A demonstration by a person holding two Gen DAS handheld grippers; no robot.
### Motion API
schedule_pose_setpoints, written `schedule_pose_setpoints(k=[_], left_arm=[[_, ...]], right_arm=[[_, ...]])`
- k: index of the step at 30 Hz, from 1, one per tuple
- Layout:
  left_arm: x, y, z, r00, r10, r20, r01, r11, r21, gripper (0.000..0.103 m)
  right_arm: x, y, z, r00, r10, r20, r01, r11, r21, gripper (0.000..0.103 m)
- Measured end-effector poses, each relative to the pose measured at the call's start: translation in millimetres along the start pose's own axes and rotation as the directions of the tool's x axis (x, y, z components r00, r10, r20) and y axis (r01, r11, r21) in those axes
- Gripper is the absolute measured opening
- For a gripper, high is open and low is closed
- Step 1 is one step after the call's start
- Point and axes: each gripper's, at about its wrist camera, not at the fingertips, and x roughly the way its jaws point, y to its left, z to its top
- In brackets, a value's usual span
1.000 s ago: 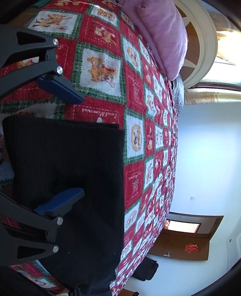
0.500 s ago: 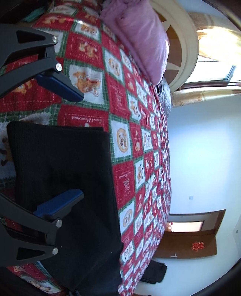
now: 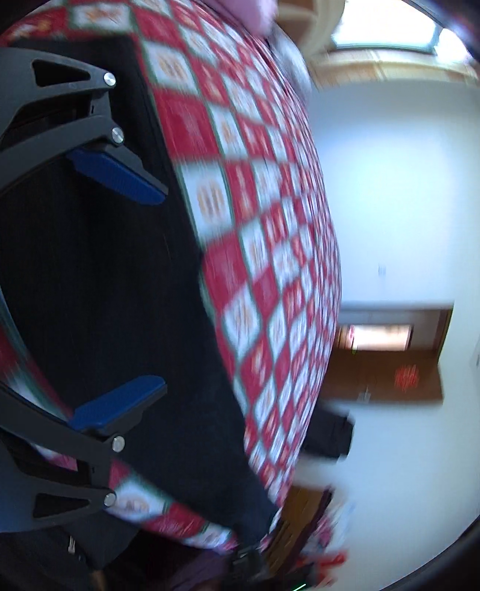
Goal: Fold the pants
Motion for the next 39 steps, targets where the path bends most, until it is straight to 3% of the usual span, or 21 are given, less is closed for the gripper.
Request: schedule_pose_setpoints(k=[2, 5, 7, 8, 11, 14, 17, 20, 22, 25, 26, 27, 28, 33, 39], left_arm=[[10, -40, 9, 0.997, -0.072, -0.014, 0.073, 0.993, 0.088, 0.086], [22, -90, 16, 0.985, -0.162, -0.054, 0.17, 0.964, 0.203, 0.076], [30, -120, 18, 0.969, -0.223, -0.101, 0.243, 0.933, 0.265, 0.058], [34, -131, 19, 0.963, -0.243, -0.119, 0.268, 0.922, 0.279, 0.056], [47, -158, 18, 0.945, -0.282, -0.169, 0.323, 0.891, 0.318, 0.051], [63, -173, 14, 0.943, -0.258, -0.208, 0.318, 0.884, 0.344, 0.05], [75, -175, 7, 0.938, -0.247, -0.243, 0.32, 0.887, 0.333, 0.046], [75, -174, 5, 0.937, -0.255, -0.237, 0.323, 0.891, 0.318, 0.032], [73, -171, 8, 0.932, -0.269, -0.242, 0.335, 0.895, 0.294, 0.013], [71, -168, 10, 0.928, -0.286, -0.238, 0.347, 0.897, 0.274, 0.007], [70, -167, 11, 0.927, -0.29, -0.236, 0.35, 0.897, 0.271, 0.007], [70, -166, 12, 0.926, -0.297, -0.233, 0.354, 0.897, 0.265, 0.006], [65, -163, 14, 0.929, -0.301, -0.217, 0.351, 0.901, 0.255, 0.006], [57, -156, 19, 0.912, -0.358, -0.2, 0.398, 0.89, 0.221, 0.006], [70, -166, 1, 0.905, -0.343, -0.253, 0.402, 0.884, 0.239, 0.008]], right_arm=[[-15, -44, -6, 0.999, -0.05, 0.013, 0.048, 0.989, 0.139, 0.041], [-31, -99, -16, 0.992, -0.125, 0.023, 0.112, 0.942, 0.318, 0.041], [-38, -126, -25, 0.989, -0.14, 0.038, 0.112, 0.907, 0.406, 0.041], [-39, -134, -28, 0.988, -0.148, 0.041, 0.116, 0.893, 0.435, 0.041], [-39, -153, -41, 0.986, -0.161, 0.04, 0.119, 0.853, 0.508, 0.041], [-36, -172, -46, 0.989, -0.137, 0.057, 0.081, 0.823, 0.562, 0.041], [-38, -180, -49, 0.99, -0.12, 0.076, 0.055, 0.818, 0.573, 0.041], [-36, -185, -47, 0.988, -0.126, 0.085, 0.053, 0.811, 0.583, 0.041], [-35, -190, -47, 0.987, -0.131, 0.092, 0.052, 0.804, 0.593, 0.041], [-33, -198, -46, 0.984, -0.15, 0.098, 0.059, 0.788, 0.612, 0.04], [-33, -199, -45, 0.983, -0.159, 0.097, 0.068, 0.79, 0.609, 0.034], [-34, -199, -43, 0.981, -0.172, 0.094, 0.082, 0.797, 0.599, 0.017], [-35, -199, -41, 0.979, -0.18, 0.097, 0.089, 0.802, 0.591, 0.007], [-60, -189, -33, 0.967, -0.207, 0.15, 0.094, 0.835, 0.542, 0.005], [-50, -197, -47, 0.976, -0.21, 0.064, 0.144, 0.834, 0.533, 0.005]])
